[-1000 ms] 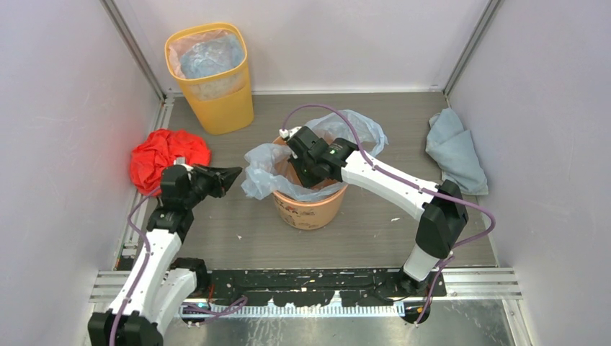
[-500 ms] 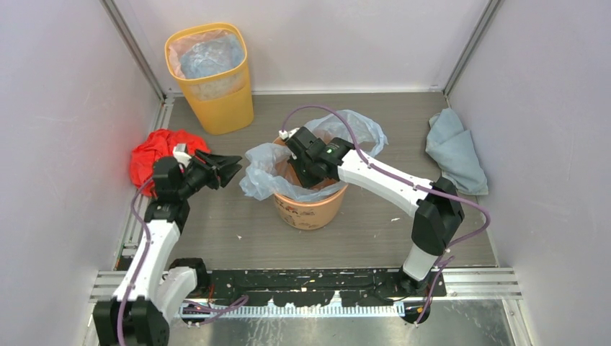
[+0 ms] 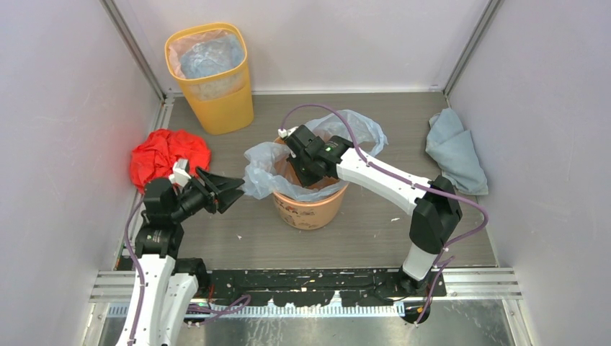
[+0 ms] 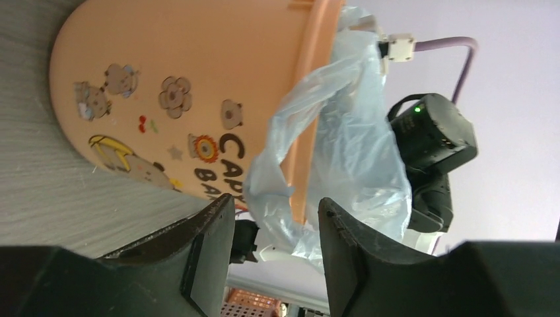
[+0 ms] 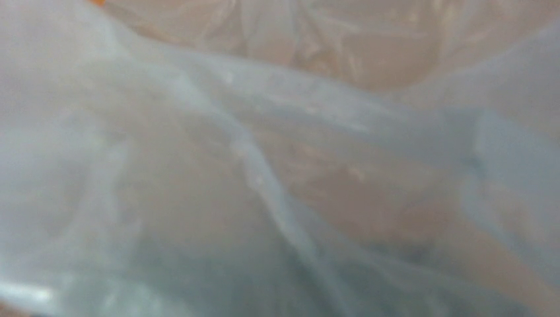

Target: Put the trash bags into the trash bin

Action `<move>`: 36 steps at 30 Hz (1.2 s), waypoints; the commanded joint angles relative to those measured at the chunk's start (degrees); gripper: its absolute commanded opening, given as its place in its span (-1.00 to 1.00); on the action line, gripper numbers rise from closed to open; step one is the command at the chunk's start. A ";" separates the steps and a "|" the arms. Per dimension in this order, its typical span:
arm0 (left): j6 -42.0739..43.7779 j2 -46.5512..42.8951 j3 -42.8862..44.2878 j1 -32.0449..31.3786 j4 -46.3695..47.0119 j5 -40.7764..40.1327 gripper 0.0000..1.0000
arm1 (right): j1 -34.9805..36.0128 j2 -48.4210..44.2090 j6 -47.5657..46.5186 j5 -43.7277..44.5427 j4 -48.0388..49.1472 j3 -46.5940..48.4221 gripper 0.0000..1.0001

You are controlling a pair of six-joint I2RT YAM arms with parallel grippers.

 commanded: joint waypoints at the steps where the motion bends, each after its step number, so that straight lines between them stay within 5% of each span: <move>1: 1.59 -1.32 -1.65 -0.48 -2.67 3.08 0.01 | -0.23 -0.14 -0.72 -0.16 0.33 2.70 -0.99; 30: -10.20 3.70 -5.80 -0.49 14.26 3.38 -0.11 | -0.37 1.45 -0.52 -0.77 0.20 4.08 -0.99; 36: -10.67 3.48 -5.92 -4.78 14.83 1.93 -0.11 | -0.34 1.90 -0.66 -0.88 0.05 4.63 -0.99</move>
